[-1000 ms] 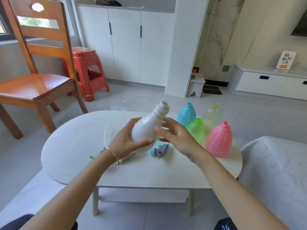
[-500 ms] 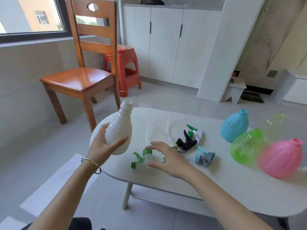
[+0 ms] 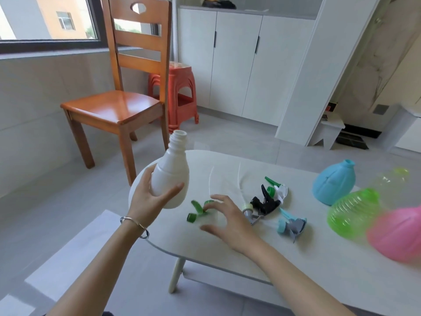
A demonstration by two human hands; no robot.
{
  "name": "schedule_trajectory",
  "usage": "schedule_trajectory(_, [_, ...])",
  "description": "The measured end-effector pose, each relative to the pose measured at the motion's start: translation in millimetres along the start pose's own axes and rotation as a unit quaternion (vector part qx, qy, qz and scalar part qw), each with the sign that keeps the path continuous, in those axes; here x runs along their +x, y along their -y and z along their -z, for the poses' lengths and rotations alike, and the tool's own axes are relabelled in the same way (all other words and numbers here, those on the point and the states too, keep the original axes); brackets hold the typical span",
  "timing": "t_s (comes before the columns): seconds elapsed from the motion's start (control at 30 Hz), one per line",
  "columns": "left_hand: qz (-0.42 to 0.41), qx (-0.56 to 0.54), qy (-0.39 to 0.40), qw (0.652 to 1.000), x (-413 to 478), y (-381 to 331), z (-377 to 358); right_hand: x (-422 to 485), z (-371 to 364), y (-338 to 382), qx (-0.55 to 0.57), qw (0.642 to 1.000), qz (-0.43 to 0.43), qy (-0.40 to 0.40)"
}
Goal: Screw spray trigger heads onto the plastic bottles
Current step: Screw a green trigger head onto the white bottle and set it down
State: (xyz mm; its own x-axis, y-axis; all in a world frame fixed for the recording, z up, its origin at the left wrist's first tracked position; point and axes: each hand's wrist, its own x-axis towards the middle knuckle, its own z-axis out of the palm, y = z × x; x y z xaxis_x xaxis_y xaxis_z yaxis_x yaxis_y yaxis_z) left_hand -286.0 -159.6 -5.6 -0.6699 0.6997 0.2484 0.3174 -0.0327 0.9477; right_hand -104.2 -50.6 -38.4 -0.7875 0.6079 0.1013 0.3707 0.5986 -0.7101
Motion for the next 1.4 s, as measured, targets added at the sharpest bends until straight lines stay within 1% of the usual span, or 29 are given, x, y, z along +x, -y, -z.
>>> schedule_trajectory(0.1, [0.002,-0.025,-0.017,1.000,2,-2,-2,4,26,13,0.145,0.987,-0.006,-0.073])
schedule_trajectory(0.13, [0.003,-0.028,-0.016,0.999,3,-3,-4,6,35,17,0.193,0.977,-0.017,-0.089])
schedule_trajectory(0.2, [0.001,-0.029,-0.011,1.000,4,-4,-6,10,52,23,0.294,0.946,-0.052,-0.126])
schedule_trajectory(0.27, [-0.001,-0.022,-0.005,1.000,4,-4,-11,13,68,23,0.393,0.902,-0.097,-0.153])
schedule_trajectory(0.37, [0.009,-0.019,0.006,1.000,4,-1,-19,12,91,14,0.574,0.795,-0.123,-0.155])
schedule_trajectory(0.4, [0.013,-0.016,0.010,1.000,4,1,-22,10,98,10,0.601,0.771,-0.130,-0.163])
schedule_trajectory(0.43, [0.014,-0.008,0.015,1.000,5,2,-23,8,103,7,0.605,0.765,-0.135,-0.177])
schedule_trajectory(0.57, [0.008,0.038,0.027,0.999,9,4,-27,-1,118,-8,0.543,0.797,-0.126,-0.232])
schedule_trajectory(0.67, [-0.007,0.068,0.028,0.997,11,7,-29,-6,133,-10,0.543,0.796,-0.120,-0.239])
schedule_trajectory(0.83, [-0.017,0.106,0.019,0.994,13,11,-29,-17,149,-6,0.540,0.803,-0.111,-0.225])
schedule_trajectory(0.97, [-0.014,0.123,0.018,0.992,13,13,-27,-21,153,-3,0.521,0.823,-0.097,-0.203])
schedule_trajectory(1.13, [-0.014,0.143,0.028,0.989,12,14,-28,-21,153,-2,0.464,0.864,-0.105,-0.167])
schedule_trajectory(1.27, [-0.025,0.157,0.070,0.985,8,14,-29,-18,152,0,0.415,0.890,-0.133,-0.138])
schedule_trajectory(1.4, [-0.020,0.111,0.151,0.982,2,12,-37,-13,140,5,0.425,0.890,-0.132,-0.098])
